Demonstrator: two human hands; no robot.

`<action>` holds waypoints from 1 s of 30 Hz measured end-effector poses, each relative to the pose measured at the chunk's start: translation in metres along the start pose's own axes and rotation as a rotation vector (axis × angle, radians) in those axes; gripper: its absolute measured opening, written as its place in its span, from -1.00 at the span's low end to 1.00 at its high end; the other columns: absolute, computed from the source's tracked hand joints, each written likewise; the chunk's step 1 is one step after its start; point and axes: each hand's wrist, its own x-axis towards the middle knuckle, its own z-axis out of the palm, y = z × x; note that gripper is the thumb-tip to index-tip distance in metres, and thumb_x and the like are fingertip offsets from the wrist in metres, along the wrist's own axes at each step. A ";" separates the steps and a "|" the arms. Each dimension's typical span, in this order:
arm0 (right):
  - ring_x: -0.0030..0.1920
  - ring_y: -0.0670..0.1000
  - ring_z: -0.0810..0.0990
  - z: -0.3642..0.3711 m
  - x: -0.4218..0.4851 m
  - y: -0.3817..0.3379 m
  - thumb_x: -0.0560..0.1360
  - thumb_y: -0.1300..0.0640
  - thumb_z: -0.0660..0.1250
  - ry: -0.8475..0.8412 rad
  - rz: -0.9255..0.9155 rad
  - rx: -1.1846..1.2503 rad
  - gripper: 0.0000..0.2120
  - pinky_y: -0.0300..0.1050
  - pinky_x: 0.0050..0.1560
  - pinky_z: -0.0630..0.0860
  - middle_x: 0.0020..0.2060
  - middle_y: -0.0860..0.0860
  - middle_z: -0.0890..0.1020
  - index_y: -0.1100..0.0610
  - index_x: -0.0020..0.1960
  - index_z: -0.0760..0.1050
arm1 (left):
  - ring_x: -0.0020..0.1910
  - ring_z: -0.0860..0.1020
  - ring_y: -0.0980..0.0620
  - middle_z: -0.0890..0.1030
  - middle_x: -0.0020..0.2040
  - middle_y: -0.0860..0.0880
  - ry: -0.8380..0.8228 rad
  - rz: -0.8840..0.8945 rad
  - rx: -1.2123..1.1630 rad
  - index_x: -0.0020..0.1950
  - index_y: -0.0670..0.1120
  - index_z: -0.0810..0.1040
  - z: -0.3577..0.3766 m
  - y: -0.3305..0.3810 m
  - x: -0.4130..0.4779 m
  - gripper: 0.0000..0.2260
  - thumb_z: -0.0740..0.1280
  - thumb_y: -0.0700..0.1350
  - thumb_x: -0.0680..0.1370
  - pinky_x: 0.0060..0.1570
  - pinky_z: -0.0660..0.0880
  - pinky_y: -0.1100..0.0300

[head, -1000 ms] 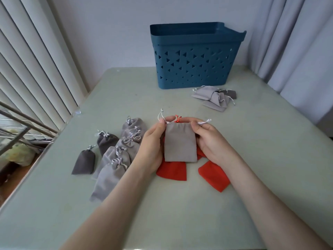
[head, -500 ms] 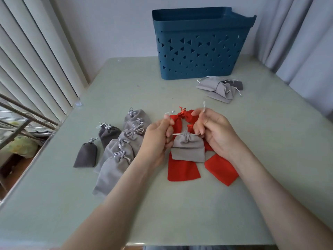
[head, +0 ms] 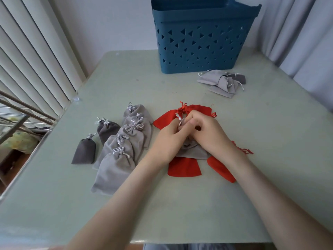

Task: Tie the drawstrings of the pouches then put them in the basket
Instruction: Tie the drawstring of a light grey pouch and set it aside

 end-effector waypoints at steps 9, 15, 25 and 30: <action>-0.29 -0.17 0.49 -0.001 0.001 -0.005 0.53 0.26 0.30 0.071 -0.092 -0.074 -0.68 -0.41 -0.17 0.35 -0.36 -0.04 0.51 0.16 0.27 0.41 | -0.41 0.33 0.15 0.40 -0.49 0.14 0.192 0.015 -0.127 -0.31 -0.03 0.42 0.001 -0.007 0.008 -0.67 0.10 -0.02 0.63 -0.26 0.27 0.11; -0.30 -0.20 0.51 -0.001 0.000 -0.004 0.55 0.19 0.29 0.118 -0.099 -0.170 -0.92 -0.40 -0.25 0.36 -0.42 -0.15 0.49 0.12 0.01 0.55 | -0.55 0.27 0.23 0.34 -0.58 0.15 0.144 0.013 -0.132 -0.34 0.03 0.39 0.001 0.000 0.002 -0.62 0.07 -0.02 0.67 -0.45 0.19 0.27; -0.18 -0.09 0.54 -0.004 0.001 -0.006 0.48 0.24 0.34 0.305 -0.162 -0.141 -0.96 -0.36 -0.11 0.40 -0.27 -0.11 0.58 0.18 -0.14 0.56 | -0.58 0.19 0.20 0.26 -0.55 0.10 0.051 -0.131 -0.297 -0.27 -0.14 0.41 -0.003 0.006 0.004 -0.66 0.09 -0.07 0.66 -0.57 0.16 0.34; -0.16 -0.08 0.60 -0.007 0.001 -0.013 0.50 0.27 0.34 0.212 0.015 0.290 -0.86 -0.25 -0.08 0.50 -0.21 -0.03 0.63 0.05 -0.04 0.50 | -0.57 0.25 0.21 0.34 -0.50 0.07 0.049 -0.068 -0.374 -0.32 -0.10 0.33 0.000 0.004 0.005 -0.68 0.17 -0.12 0.64 -0.57 0.19 0.37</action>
